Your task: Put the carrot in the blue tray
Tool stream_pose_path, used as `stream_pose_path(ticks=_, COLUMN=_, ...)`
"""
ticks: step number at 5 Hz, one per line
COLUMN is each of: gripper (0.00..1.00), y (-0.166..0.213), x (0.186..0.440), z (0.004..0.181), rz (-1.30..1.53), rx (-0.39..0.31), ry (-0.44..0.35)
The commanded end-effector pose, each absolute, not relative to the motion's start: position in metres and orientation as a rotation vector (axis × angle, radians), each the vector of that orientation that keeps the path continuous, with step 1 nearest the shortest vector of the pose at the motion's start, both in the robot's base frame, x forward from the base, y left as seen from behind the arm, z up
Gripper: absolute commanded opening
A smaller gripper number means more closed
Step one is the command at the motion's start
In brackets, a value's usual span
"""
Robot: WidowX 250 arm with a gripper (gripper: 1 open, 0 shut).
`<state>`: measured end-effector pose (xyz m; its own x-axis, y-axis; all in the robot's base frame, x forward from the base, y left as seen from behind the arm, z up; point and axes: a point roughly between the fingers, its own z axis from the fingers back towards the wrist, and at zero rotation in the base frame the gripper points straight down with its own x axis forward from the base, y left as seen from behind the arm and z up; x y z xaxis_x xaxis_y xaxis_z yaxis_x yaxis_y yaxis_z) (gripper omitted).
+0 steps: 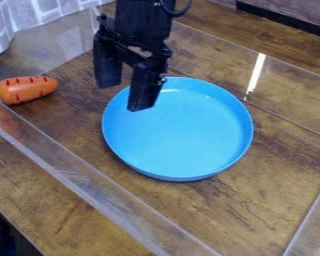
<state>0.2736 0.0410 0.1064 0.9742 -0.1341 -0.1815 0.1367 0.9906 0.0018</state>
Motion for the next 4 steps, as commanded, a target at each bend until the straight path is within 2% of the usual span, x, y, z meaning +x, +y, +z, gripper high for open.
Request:
stream_pose_path(ticks=1, gripper=1.00, y=0.052, x=0.271, z=0.118, rz=-0.154, rx=0.026, ry=0.147)
stream_pose_path(ticks=4, gripper=1.00, y=0.066, x=0.266, z=0.112, rz=-0.221, rx=0.030, ry=0.167)
